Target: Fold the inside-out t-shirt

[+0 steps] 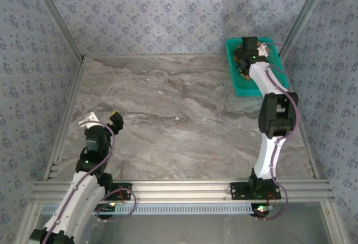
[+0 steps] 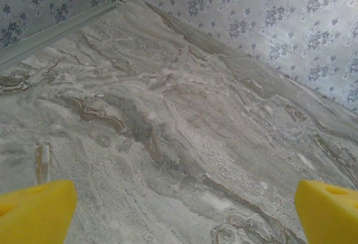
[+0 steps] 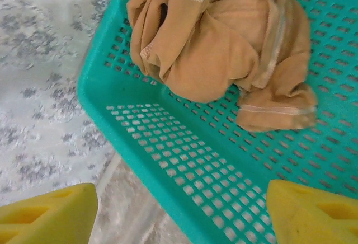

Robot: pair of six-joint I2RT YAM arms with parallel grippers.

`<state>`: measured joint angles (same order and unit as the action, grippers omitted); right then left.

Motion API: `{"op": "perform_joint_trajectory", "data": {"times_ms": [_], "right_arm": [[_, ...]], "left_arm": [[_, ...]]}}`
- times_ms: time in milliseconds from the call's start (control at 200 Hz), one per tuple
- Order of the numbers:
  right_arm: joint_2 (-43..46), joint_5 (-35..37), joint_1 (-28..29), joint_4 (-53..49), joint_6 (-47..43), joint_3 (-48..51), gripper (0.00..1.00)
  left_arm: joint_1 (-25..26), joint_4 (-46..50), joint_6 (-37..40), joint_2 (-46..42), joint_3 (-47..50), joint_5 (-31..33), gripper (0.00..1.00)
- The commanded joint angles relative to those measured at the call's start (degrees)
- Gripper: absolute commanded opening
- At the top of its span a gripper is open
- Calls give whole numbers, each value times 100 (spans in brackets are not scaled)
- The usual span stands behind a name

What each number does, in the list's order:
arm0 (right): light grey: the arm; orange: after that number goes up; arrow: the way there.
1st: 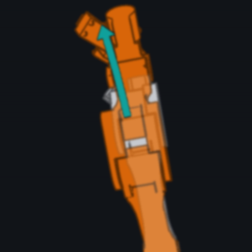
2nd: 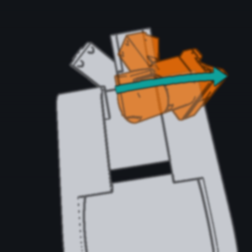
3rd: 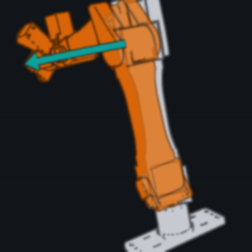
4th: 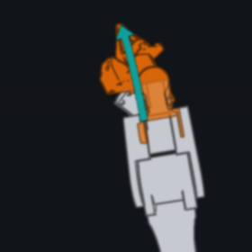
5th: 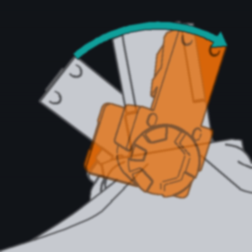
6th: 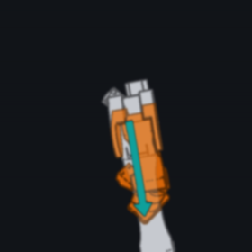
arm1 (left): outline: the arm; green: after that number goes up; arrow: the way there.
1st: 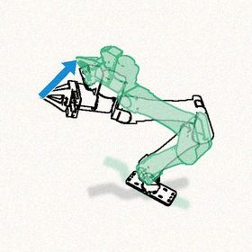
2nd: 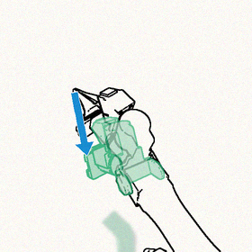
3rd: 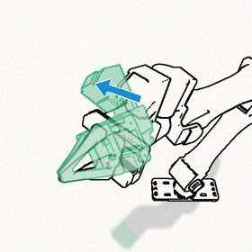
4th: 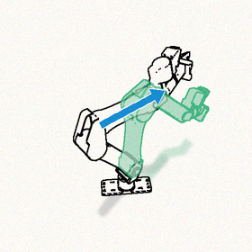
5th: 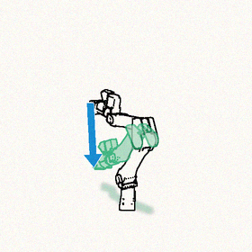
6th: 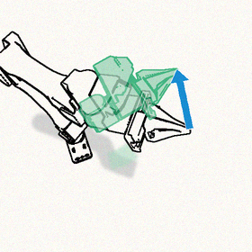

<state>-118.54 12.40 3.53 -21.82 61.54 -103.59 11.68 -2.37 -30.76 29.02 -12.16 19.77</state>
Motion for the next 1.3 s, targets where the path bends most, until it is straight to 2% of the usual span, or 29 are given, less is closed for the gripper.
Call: {"op": "perform_joint_trajectory", "data": {"times_ms": [0, 80, 180, 450, 525, 595, 750, 804, 994, 1094, 1294], "right_arm": [[-775, 130, -140, -722, 759, -944, 77], [-1342, 77, -193, -884, 932, -1576, 72], [-1863, 332, -210, -1149, 1158, -2252, 73], [-2798, 871, -182, -1209, 1640, -3343, 72], [-3061, 991, -178, -1235, 1701, -3745, 60], [-3241, 1153, -169, -1236, 1783, -4007, 44], [-3564, 1280, -188, -1236, 1944, -4485, 1], [-3579, 1235, -208, -1236, 1962, -4504, 0], [-3058, 1069, -274, -1297, 1454, -4224, 0], [-2312, 1035, -267, -843, 790, -3834, 0], [-603, 1056, -123, -726, -397, -3069, 0]], "left_arm": [[10, -211, -26, 127, -15, 1, 100], [17, -284, -28, 258, -43, -48, 99], [18, -340, -35, 401, -82, -133, 99], [18, -307, -88, 509, -182, -305, 98], [18, -295, -96, 491, -182, -306, 98], [18, -256, -88, 474, -203, -308, 98], [18, -209, -70, 447, -225, -308, 98], [14, -204, -70, 439, -218, -308, 98], [18, -245, -78, 482, -203, -240, 97], [18, -247, -109, 538, -202, -146, 97], [18, -220, -176, 605, -239, -175, 97]]}}
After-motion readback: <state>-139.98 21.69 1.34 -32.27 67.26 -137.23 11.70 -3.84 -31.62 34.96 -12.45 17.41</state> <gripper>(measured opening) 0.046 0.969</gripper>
